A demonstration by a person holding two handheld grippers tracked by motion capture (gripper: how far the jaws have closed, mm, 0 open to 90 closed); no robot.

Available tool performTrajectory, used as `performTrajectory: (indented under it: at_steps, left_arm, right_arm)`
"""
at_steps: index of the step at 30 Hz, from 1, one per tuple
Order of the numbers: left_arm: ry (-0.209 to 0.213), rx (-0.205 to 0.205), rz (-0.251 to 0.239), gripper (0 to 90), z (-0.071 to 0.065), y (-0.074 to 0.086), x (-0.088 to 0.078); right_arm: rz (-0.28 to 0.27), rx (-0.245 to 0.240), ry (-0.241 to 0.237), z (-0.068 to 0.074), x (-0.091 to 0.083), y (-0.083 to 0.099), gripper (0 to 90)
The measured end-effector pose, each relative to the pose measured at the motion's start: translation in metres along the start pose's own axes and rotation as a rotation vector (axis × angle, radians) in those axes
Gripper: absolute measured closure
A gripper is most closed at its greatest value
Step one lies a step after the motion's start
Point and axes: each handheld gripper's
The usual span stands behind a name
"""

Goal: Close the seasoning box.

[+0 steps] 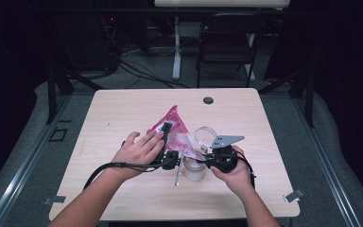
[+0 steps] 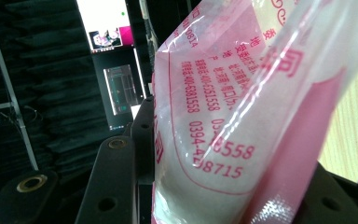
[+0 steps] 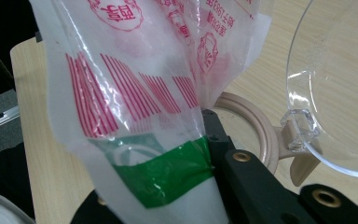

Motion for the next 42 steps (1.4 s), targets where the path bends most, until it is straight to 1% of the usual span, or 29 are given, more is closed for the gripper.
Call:
performTrajectory:
  at_steps: [2, 3, 8, 10, 11, 12, 14, 17, 18, 19, 21, 23, 24, 25, 26, 27, 32, 33, 34, 35, 36, 37, 38, 39, 40, 41, 42]
  left_arm:
    - [-0.004, -0.009, -0.006, 60.2, 0.000, 0.000, 0.000]
    - [-0.017, 0.000, -0.009, 60.2, 0.001, 0.000, 0.000]
    - [-0.020, 0.000, -0.009, 60.0, 0.001, -0.001, 0.000]
    - [-0.019, -0.006, -0.010, 60.1, 0.001, 0.000, 0.000]
    - [-0.018, -0.007, -0.010, 60.1, 0.001, 0.000, 0.001]
    - [-0.007, -0.011, -0.007, 60.1, 0.001, 0.000, 0.001]
    - [-0.007, -0.010, -0.008, 60.1, 0.001, 0.000, 0.001]
    - [-0.007, -0.023, -0.008, 60.0, 0.000, 0.001, 0.001]
    - [0.002, -0.009, 0.002, 60.0, 0.001, 0.001, 0.001]
    - [-0.010, -0.019, -0.006, 60.1, 0.000, 0.001, 0.001]
    - [-0.013, -0.026, -0.007, 60.2, -0.001, 0.002, 0.001]
    - [-0.009, -0.026, -0.009, 60.3, -0.001, 0.002, 0.001]
    - [-0.005, -0.041, -0.005, 60.3, -0.002, 0.003, 0.001]
    - [0.008, -0.048, -0.002, 60.4, -0.003, 0.003, 0.002]
    - [0.006, -0.052, -0.002, 60.5, -0.003, 0.003, 0.002]
    - [-0.003, -0.041, -0.005, 60.5, -0.003, 0.003, 0.002]
    - [-0.001, -0.041, -0.002, 60.5, -0.004, 0.003, 0.003]
    - [0.011, -0.052, 0.002, 60.5, -0.005, 0.004, 0.003]
    - [0.002, -0.054, -0.002, 60.4, -0.006, 0.004, 0.003]
    - [0.001, -0.055, -0.002, 60.4, -0.006, 0.004, 0.003]
    - [0.018, -0.049, 0.003, 60.4, -0.006, 0.004, 0.003]
    - [0.019, -0.047, 0.001, 60.4, -0.007, 0.005, 0.003]
    - [0.017, -0.058, -0.001, 60.5, -0.008, 0.005, 0.003]
    - [0.021, -0.052, 0.001, 60.4, -0.008, 0.006, 0.003]
    - [0.024, -0.059, 0.002, 60.5, -0.010, 0.006, 0.003]
    - [0.014, -0.054, -0.002, 60.5, -0.010, 0.006, 0.003]
    - [0.014, -0.059, -0.003, 60.5, -0.010, 0.006, 0.003]
  right_arm:
    - [-0.006, 0.004, 0.002, 0.000, 0.000, 0.000, 90.0]
    - [-0.008, 0.002, 0.004, 0.000, 0.000, 0.000, 90.0]
    - [-0.009, 0.001, 0.004, 0.000, -0.001, 0.000, 90.0]
    - [-0.008, 0.000, 0.004, 0.000, -0.001, 0.000, 90.0]
    - [-0.009, 0.000, 0.004, 0.000, -0.001, 0.000, 90.0]
    - [-0.008, 0.000, 0.006, 0.000, -0.001, 0.000, 90.0]
    - [-0.008, 0.000, 0.006, 0.000, -0.001, 0.000, 90.0]
    - [-0.008, -0.001, 0.007, 0.001, -0.002, -0.001, 90.0]
    - [-0.008, -0.001, 0.007, 0.001, -0.002, -0.001, 90.0]
    - [-0.008, -0.002, 0.007, 0.001, -0.002, -0.001, 90.0]
    - [-0.010, -0.002, 0.008, 0.001, -0.001, -0.001, 90.0]
    - [-0.013, -0.003, 0.008, 0.001, -0.001, -0.001, 90.0]
    - [-0.013, -0.004, 0.006, 0.001, -0.001, -0.001, 90.0]
    - [-0.013, -0.006, 0.007, 0.002, -0.001, -0.001, 90.0]
    - [-0.014, -0.005, 0.006, 0.002, -0.001, -0.001, 90.0]
    - [-0.014, -0.005, 0.006, 0.001, -0.002, -0.001, 90.0]
    - [-0.014, -0.006, 0.008, 0.001, -0.002, -0.001, 90.0]
    - [-0.014, -0.006, 0.008, 0.001, -0.002, -0.001, 90.0]
    - [-0.011, -0.009, 0.007, 0.001, -0.002, -0.001, 90.0]
    - [-0.014, -0.007, 0.009, 0.002, -0.002, -0.001, 90.0]
    - [-0.014, -0.007, 0.009, 0.002, -0.002, -0.001, 90.0]
    - [-0.014, -0.007, 0.010, 0.002, -0.001, -0.001, 90.0]
    - [-0.013, -0.007, 0.009, 0.002, -0.001, -0.001, 90.0]
    - [-0.013, -0.007, 0.011, 0.002, -0.001, -0.001, 90.0]
    - [-0.011, -0.007, 0.012, 0.003, -0.001, -0.001, 90.0]
    - [-0.009, -0.007, 0.011, 0.003, 0.000, -0.001, 90.0]
    - [-0.009, -0.008, 0.010, 0.003, 0.000, -0.001, 90.0]
Point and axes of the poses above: each handheld gripper's, and its own axes: x roughly forward along the jaws, y roughly out of its underside, z roughly to its left, and after that the axes turned 6 degrees about -z, right-handed
